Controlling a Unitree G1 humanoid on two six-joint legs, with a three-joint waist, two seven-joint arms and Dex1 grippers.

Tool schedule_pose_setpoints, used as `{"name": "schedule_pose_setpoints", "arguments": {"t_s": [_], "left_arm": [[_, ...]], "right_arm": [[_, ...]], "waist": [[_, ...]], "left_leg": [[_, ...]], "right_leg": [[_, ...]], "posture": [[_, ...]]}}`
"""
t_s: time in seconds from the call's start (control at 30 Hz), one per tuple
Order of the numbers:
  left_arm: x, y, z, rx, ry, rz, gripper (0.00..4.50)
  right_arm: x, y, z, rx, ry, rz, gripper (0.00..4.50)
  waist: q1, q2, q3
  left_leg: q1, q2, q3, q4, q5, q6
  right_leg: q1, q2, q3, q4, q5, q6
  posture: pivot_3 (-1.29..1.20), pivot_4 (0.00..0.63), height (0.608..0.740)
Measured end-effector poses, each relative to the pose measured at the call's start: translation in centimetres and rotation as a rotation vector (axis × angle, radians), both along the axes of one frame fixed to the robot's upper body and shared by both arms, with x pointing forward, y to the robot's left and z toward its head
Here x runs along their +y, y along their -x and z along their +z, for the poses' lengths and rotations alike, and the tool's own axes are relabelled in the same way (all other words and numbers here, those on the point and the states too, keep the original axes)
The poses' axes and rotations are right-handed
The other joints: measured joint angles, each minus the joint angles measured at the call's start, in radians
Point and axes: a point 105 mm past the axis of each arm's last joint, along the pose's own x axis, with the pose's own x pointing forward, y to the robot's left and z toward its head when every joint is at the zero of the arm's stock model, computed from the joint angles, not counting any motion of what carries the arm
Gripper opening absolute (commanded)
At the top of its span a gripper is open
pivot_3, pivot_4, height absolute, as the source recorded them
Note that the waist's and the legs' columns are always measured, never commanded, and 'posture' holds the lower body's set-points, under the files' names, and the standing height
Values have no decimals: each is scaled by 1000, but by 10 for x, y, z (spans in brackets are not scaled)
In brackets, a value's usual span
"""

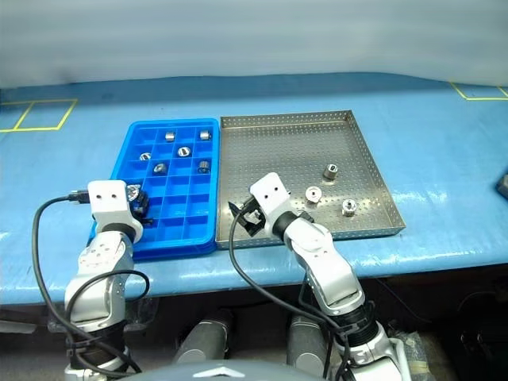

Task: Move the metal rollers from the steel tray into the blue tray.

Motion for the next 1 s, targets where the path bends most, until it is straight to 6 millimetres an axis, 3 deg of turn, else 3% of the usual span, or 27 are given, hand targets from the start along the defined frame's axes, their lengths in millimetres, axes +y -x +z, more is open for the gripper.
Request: {"name": "schedule_pose_setpoints", "arguments": {"t_s": [0.07, 0.33, 0.43, 0.53, 0.67, 0.87, 1.0], "left_arm": [[-5, 2, -6, 23, 8, -15, 1818], [-12, -2, -2, 11, 21, -53, 4426], [-22, -13, 15, -51, 20, -102, 4469], [-44, -27, 33, -111, 5, -230, 4469], [-90, -42, 43, -128, -22, -508, 4469], [-151, -50, 42, -94, -45, -855, 4469], [-183, -45, 27, -3, -48, -1079, 4469]], "right_arm": [[0, 0, 0, -2, -1, -2, 4500], [-5, 2, -6, 16, -1, -29, 4500], [-13, 1, -3, 2, 1, -62, 4500], [-27, 1, -4, -1, 14, -113, 4500], [-53, 2, -8, 7, 30, -217, 4500], [-84, 9, -14, 23, 71, -335, 4500], [-87, 13, -12, 16, 69, -354, 4500]], "waist": [[-1, 0, 0], [-7, 0, 0], [-6, 0, 0], [-9, 0, 0], [-26, 0, 0], [-65, 0, 0], [-89, 0, 0]], "left_leg": [[0, 0, 0, 0, 0, 0], [0, 0, 0, 0, 0, 0], [-1, 0, 0, 0, 0, 0], [-1, 0, 1, 0, 0, 0], [-2, 0, 1, 0, 0, 0], [-2, 1, 3, 0, -1, 1], [-2, 1, 4, 0, -1, 1]], "right_leg": [[0, 0, 0, 0, 0, 0], [0, 0, 0, 0, 0, 0], [0, 0, 0, 0, 0, 0], [0, 0, 0, -1, 0, 0], [0, 0, 0, -2, 0, 0], [-1, 0, 0, -2, 0, 0], [-1, 0, 0, -3, 0, 1]], "posture": [[107, 150, 740], [62, 150, 740], [19, 150, 740], [-20, 150, 740], [-71, 150, 740], [-123, 150, 740], [-139, 150, 740]]}}
